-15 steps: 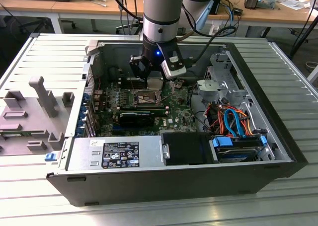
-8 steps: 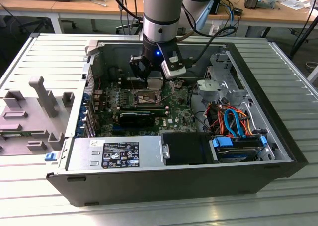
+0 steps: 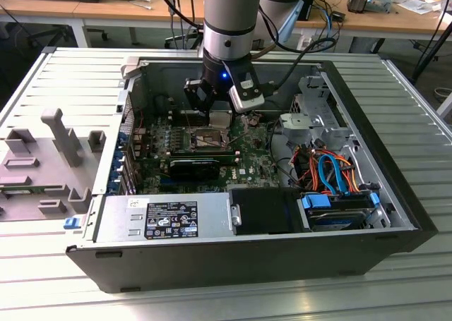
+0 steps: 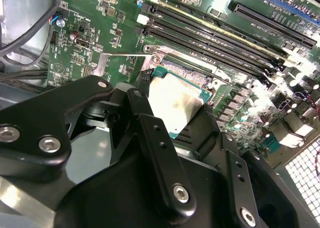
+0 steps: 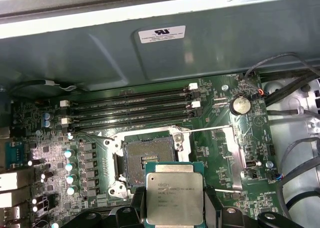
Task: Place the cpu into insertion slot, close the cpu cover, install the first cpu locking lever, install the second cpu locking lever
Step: 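Place the cpu into insertion slot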
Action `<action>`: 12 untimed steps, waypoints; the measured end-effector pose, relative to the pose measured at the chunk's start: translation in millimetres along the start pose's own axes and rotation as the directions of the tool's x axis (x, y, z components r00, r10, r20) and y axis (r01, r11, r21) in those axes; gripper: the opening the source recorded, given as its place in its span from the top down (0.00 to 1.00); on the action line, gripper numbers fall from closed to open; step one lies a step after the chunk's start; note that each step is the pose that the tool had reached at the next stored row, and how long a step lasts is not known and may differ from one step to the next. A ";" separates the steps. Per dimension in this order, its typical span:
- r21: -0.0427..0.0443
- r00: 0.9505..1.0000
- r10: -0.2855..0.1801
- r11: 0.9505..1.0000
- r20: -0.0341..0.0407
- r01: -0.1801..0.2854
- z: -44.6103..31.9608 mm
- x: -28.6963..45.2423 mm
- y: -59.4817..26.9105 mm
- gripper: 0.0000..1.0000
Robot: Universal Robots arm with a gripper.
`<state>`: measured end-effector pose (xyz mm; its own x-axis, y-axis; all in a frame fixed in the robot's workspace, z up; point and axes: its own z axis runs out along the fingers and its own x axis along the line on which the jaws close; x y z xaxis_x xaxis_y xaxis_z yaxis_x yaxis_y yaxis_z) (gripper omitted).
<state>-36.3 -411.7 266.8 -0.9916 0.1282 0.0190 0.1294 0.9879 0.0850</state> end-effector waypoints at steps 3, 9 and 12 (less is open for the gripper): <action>0.000 1.000 0.001 1.000 0.000 -0.001 0.0 0.0 0.0 0.45; 0.000 1.000 0.004 1.000 0.000 -0.004 0.0 0.0 0.0 0.45; 0.000 1.000 0.006 1.000 0.000 -0.006 0.0 0.0 0.0 0.45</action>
<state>-36.3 -411.7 266.9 -0.9908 0.1339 0.0190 0.1351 0.9872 0.0849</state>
